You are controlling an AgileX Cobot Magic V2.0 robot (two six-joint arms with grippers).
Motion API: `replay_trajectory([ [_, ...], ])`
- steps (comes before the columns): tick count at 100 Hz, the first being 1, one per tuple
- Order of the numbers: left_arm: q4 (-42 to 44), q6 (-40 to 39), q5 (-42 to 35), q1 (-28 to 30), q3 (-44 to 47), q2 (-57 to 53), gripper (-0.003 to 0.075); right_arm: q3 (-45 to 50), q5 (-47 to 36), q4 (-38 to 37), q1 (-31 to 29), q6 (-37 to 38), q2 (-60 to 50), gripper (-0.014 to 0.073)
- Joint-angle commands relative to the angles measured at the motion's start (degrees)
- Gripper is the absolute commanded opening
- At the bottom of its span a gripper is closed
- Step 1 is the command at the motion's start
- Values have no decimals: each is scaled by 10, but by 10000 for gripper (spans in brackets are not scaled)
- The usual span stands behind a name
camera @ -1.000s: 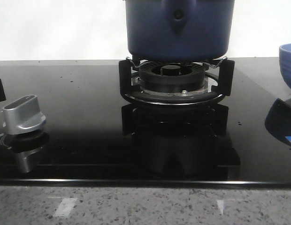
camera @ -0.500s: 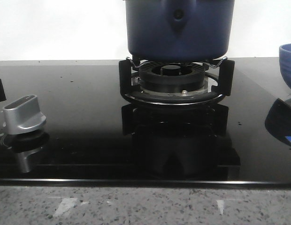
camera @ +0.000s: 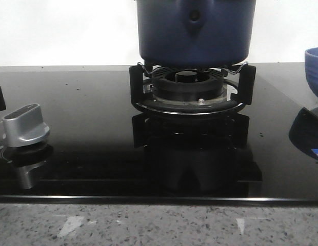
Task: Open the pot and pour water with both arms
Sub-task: 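Reach the right gripper to the light blue bowl and grasp its rim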
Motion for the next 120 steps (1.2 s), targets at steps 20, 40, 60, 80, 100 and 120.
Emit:
replay_trajectory([
  [20,-25,-6,19,3,-19,-18,316,-17,-11,-7,-16,6,27,392],
  [40,-25,-6,19,3,-19,-18,316,-17,-11,39,-49,8,51,392],
  [60,-25,-6,19,3,-19,-18,316,-17,-15,64,-61,8,71,392],
  [80,-25,-6,19,3,-19,-18,316,-17,-16,94,-61,8,95,384],
  [100,-25,-6,16,3,-19,-18,316,-17,-16,104,-62,8,107,199],
  [120,-25,-6,14,3,-19,-18,316,-17,-16,104,-62,7,108,6],
])
